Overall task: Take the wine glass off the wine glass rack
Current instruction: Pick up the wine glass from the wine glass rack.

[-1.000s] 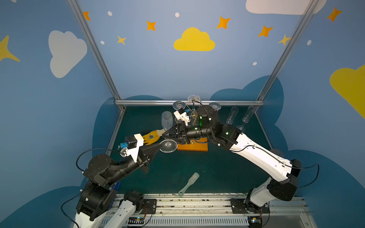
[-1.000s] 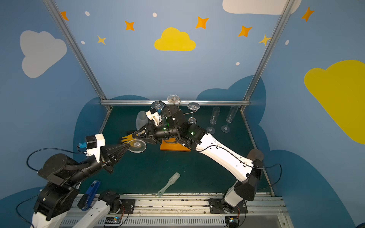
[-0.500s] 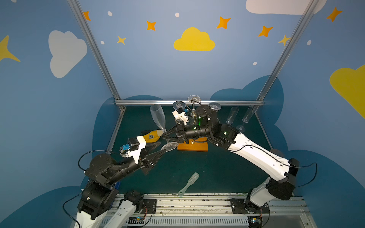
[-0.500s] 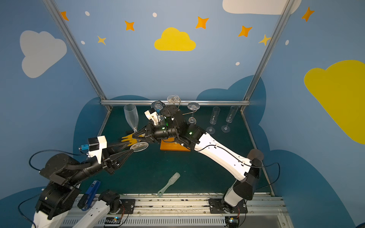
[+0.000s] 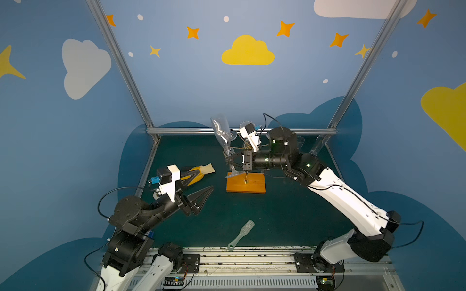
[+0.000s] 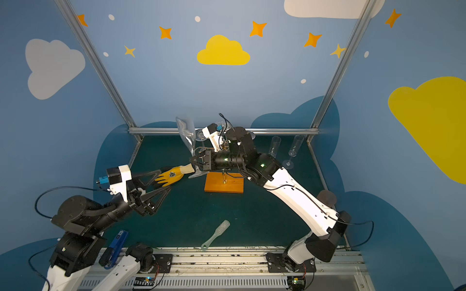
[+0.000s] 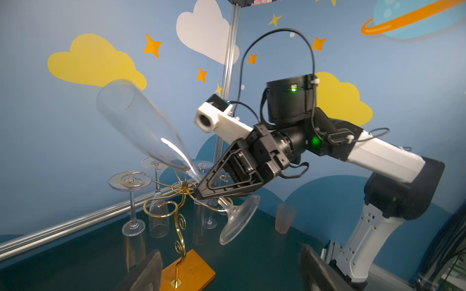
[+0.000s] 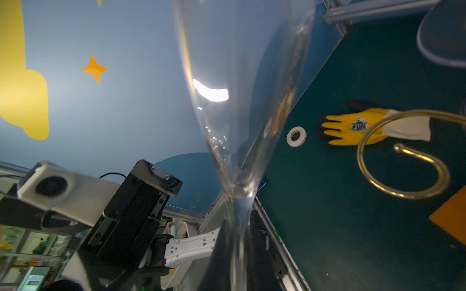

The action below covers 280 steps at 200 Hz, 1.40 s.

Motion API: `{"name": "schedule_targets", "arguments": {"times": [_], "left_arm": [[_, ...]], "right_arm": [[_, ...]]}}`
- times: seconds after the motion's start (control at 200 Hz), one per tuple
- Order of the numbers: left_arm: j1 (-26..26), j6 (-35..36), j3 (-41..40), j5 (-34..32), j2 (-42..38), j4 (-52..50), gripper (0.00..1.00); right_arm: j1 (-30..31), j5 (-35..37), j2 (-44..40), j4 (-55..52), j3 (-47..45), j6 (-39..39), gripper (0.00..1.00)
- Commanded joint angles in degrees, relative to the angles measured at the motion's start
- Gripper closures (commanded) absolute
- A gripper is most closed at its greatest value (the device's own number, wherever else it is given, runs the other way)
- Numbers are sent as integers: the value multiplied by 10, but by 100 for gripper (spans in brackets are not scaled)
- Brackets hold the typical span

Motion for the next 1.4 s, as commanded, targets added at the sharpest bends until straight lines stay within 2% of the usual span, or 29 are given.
{"name": "schedule_targets", "arguments": {"times": [0.0,0.175,0.385,0.671,0.886,1.171,1.271,1.397], "left_arm": [[2,-57,39,23,49,71,14],[5,-125,90,84,122,150,11],[11,-253,149,189,214,266,10],[12,-317,159,192,266,322,10],[13,-336,160,186,290,348,10],[10,-340,154,183,301,384,18],[10,-341,152,182,302,389,25],[9,-341,147,179,301,392,40]], "right_arm": [[1,53,-54,19,4,-159,100],[1,84,-102,64,-54,-255,100],[1,68,-117,73,-79,-308,100],[13,41,-118,82,-90,-341,100],[25,27,-111,85,-92,-354,100],[36,9,-90,97,-98,-343,100],[40,9,-83,98,-99,-343,100],[45,9,-78,96,-102,-342,100]]}}
